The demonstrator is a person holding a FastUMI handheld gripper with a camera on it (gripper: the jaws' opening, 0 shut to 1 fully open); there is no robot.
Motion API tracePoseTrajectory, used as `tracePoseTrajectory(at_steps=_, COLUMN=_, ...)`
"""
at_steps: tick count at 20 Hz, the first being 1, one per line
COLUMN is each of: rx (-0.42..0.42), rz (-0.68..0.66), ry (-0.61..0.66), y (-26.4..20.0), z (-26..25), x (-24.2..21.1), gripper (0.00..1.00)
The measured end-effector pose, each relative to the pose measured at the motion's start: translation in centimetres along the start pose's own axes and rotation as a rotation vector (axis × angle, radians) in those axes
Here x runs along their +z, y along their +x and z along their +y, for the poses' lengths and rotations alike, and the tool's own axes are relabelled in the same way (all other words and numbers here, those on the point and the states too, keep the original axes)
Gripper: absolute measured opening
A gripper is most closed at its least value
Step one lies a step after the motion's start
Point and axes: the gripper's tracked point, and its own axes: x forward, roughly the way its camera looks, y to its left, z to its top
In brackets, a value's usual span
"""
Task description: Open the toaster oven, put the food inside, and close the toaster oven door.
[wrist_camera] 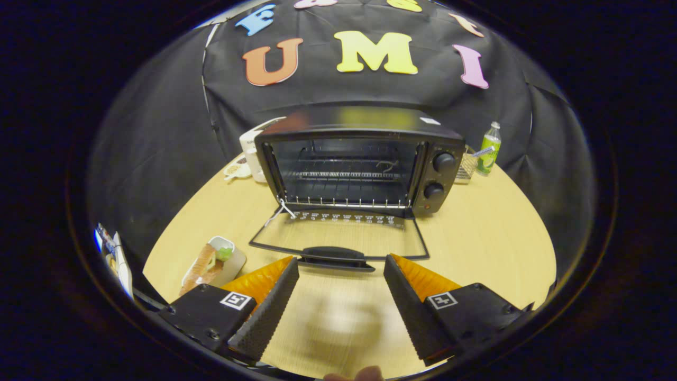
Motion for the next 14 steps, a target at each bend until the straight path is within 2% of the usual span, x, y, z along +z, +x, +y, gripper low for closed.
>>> tracePoseTrajectory(at_steps=2, rx=0.027, rz=-0.009, ry=-0.012, y=-1.6, z=-0.2, x=1.2, gripper=1.0)
tracePoseTrajectory(at_steps=7, rx=0.202, rz=0.008, ry=-0.018, y=-6.0, z=2.5, x=2.9, gripper=1.0)
tracePoseTrajectory(at_steps=10, rx=0.342, rz=0.078, ry=0.051, y=-7.1, z=5.2, x=2.9, gripper=1.0)
tracePoseTrajectory(at_steps=14, rx=0.541, rz=0.237, ry=0.213, y=-7.5, z=10.0, x=1.7, gripper=1.0)
